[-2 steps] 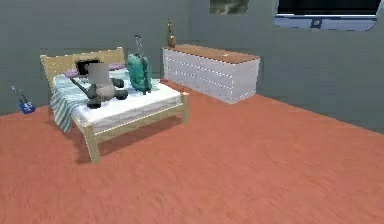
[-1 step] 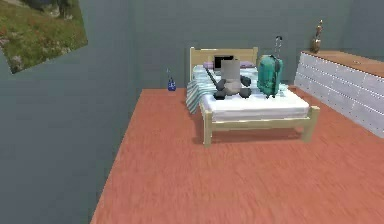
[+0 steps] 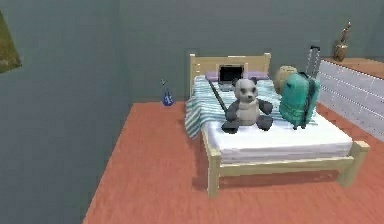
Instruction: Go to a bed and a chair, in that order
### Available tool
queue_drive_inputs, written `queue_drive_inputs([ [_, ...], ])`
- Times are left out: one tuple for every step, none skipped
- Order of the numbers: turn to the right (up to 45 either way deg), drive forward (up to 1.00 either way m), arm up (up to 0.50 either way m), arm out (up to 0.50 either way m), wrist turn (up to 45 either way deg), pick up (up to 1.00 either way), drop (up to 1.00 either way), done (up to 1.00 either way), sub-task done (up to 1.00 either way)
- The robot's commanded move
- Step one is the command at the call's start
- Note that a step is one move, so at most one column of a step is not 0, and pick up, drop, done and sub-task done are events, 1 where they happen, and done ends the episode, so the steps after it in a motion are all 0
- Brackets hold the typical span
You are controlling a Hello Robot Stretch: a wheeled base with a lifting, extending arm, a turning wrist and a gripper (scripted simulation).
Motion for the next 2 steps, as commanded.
queue_drive_inputs([
  [-15.0, 0.0, 0.0, 0.0, 0.0, 0.0, 0.0, 0.0, 0.0],
  [0.0, 0.55, 0.0, 0.0, 0.0, 0.0, 0.0, 0.0, 0.0],
])
